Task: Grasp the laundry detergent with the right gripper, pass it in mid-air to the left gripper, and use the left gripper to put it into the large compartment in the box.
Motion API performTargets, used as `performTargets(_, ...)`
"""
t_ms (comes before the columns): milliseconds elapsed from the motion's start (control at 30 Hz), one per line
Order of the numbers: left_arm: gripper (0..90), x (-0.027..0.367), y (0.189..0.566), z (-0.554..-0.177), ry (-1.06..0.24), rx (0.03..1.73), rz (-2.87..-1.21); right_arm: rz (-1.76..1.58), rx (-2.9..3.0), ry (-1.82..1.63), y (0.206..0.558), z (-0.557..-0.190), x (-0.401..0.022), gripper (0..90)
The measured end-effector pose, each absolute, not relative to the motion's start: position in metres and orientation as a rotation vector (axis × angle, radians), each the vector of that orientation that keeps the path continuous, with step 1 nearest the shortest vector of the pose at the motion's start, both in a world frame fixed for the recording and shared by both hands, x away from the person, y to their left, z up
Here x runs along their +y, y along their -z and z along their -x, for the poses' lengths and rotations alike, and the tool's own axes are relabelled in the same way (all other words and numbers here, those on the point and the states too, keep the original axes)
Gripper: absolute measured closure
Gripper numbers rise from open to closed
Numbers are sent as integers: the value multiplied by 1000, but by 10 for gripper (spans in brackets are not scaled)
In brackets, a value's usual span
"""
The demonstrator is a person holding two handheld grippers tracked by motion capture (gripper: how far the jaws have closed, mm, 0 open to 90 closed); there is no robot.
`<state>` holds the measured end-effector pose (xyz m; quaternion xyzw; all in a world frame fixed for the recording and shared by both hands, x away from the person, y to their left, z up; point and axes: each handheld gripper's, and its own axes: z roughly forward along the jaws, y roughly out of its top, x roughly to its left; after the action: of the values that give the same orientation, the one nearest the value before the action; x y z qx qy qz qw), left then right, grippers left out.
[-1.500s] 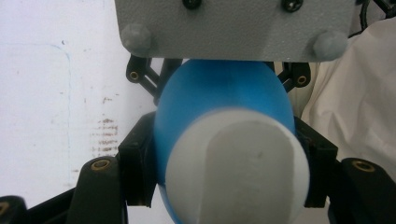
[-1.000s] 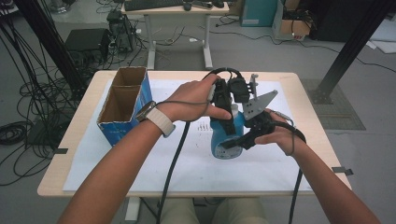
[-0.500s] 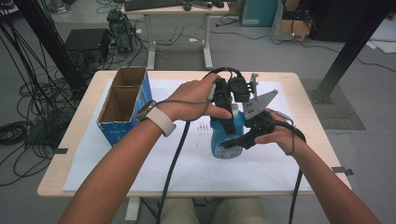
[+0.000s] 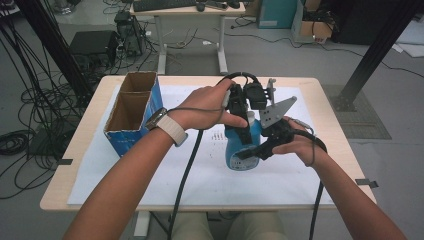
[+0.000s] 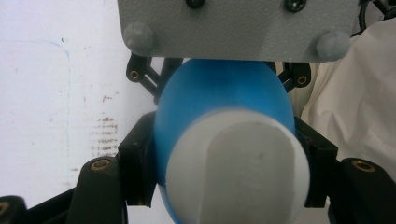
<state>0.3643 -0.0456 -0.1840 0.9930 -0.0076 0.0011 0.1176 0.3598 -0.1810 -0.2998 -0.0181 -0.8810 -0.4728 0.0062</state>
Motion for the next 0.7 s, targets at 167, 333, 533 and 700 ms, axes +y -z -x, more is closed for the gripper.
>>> performTargets(167,375,-45,184,-364,-3,-21,-2904,61,-2752,1499,300,-360,-180,429)
performTargets(333,375,-45,184,-365,4,-35,-2906,65,-2747,1506,301,-359,-179,429)
performTargets(533,375,-44,183,-363,3,-16,-2906,63,-2746,1507,300,-359,-179,429)
performTargets(700,375,-44,182,-362,0,-14,-2903,53,-2750,1496,299,-358,-180,429)
